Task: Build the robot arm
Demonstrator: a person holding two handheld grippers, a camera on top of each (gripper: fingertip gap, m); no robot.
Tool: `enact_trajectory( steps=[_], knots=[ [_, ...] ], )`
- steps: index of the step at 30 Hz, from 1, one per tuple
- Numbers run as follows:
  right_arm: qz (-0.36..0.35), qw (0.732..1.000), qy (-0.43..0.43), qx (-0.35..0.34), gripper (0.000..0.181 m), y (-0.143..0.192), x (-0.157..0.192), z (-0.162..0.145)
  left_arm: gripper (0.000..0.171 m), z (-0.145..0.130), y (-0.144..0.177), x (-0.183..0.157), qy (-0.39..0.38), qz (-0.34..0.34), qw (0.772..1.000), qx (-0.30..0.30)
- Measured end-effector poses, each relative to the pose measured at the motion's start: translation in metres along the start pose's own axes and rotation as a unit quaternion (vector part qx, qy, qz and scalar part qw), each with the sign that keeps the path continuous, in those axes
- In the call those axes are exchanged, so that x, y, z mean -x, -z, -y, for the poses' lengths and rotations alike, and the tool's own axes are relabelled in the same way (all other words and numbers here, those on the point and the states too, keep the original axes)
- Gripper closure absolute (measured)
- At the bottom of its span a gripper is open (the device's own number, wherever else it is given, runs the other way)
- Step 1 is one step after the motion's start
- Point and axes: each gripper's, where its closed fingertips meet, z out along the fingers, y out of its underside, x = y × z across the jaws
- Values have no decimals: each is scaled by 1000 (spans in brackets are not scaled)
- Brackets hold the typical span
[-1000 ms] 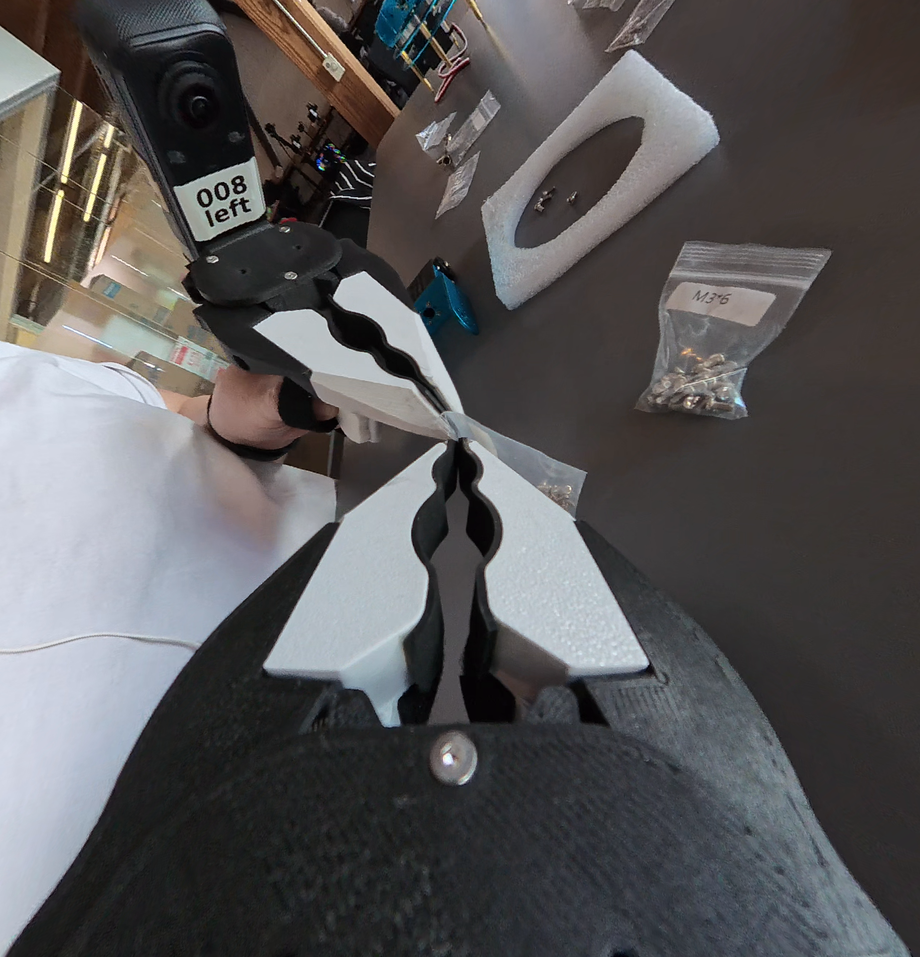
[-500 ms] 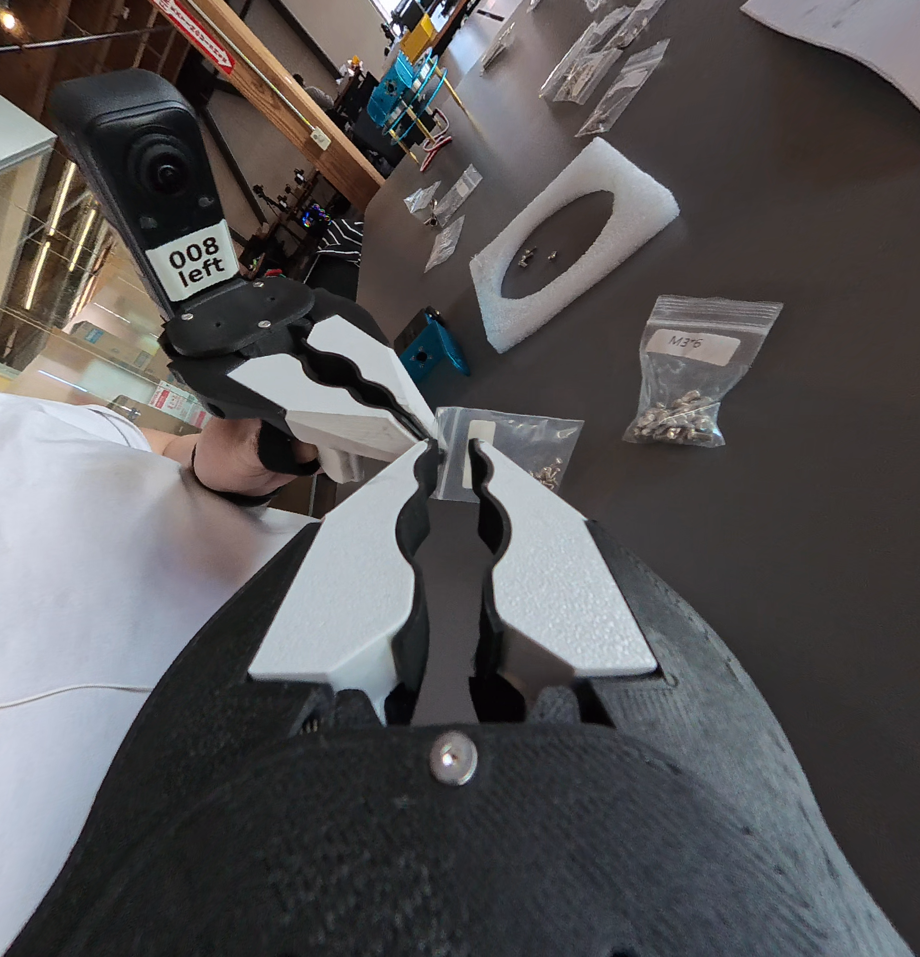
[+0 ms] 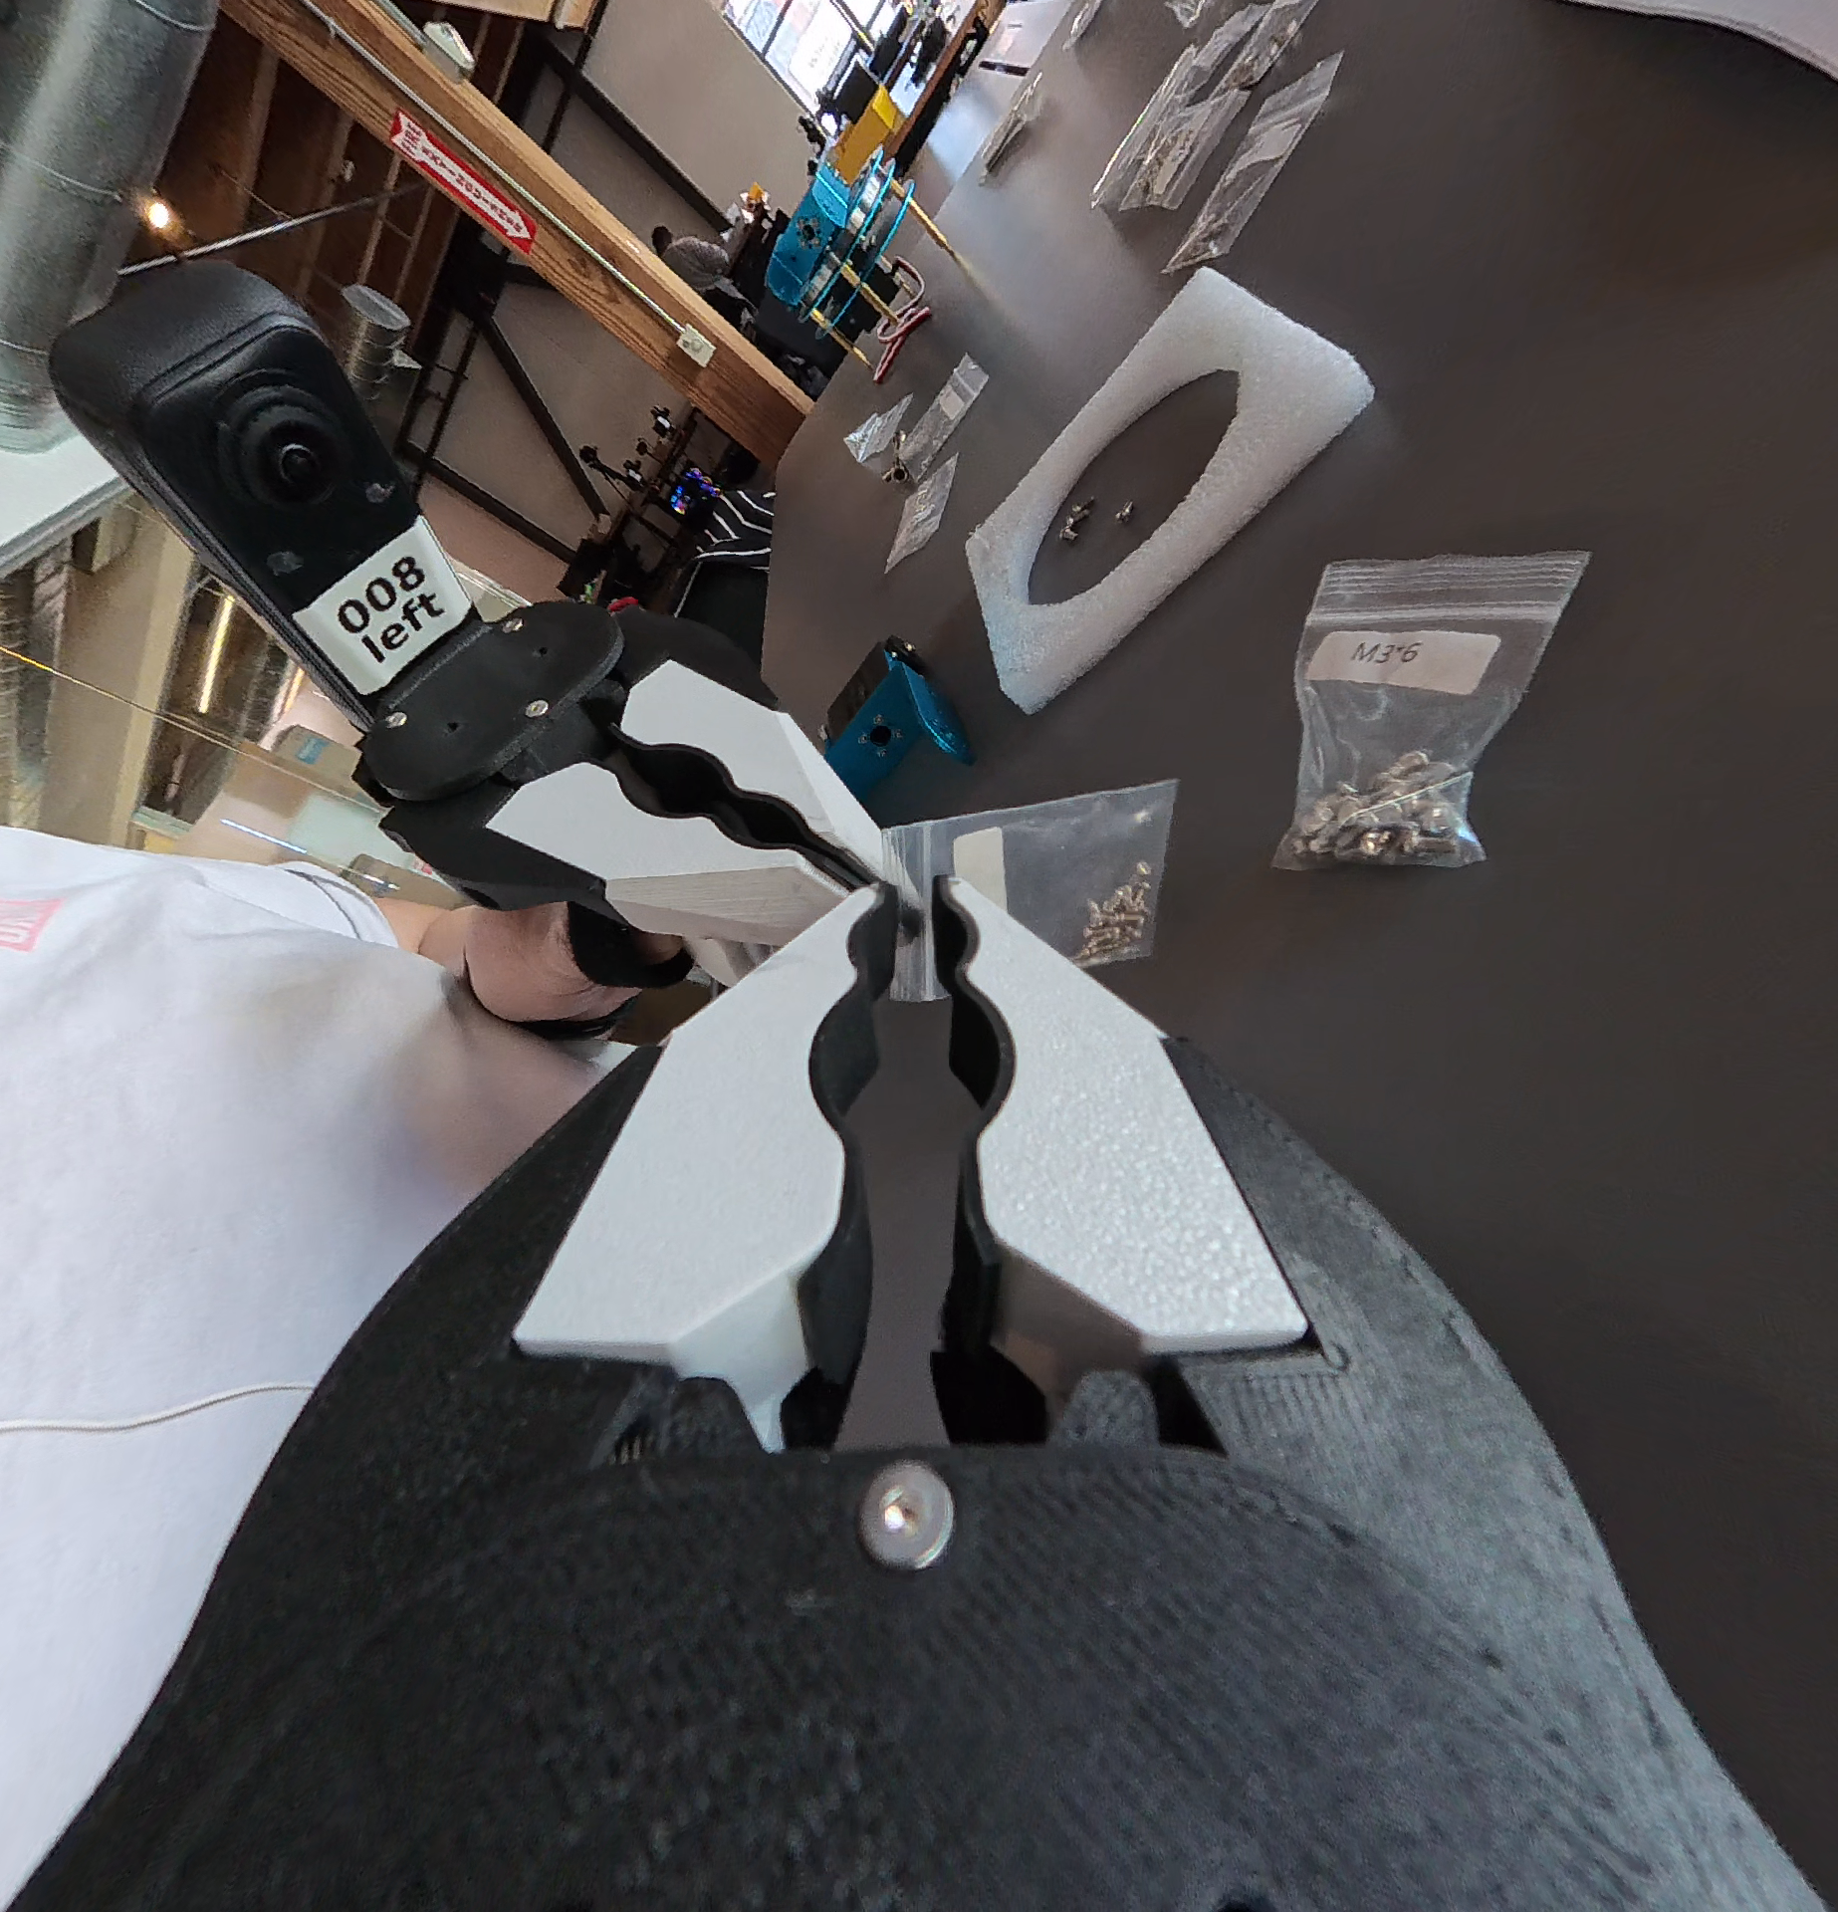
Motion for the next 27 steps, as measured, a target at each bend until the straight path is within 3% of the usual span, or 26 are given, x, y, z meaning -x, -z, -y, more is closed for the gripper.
enact_trajectory(
  steps=[14,27],
  knots=[
    [15,1000,7,13,181,1,1,-3,171,-1,1,-4,-14,-14,1000,-7],
    [-150,979,136,5,181,-8,-16,-5,171,-9,-1,20,39,21,999,2]
  ],
)
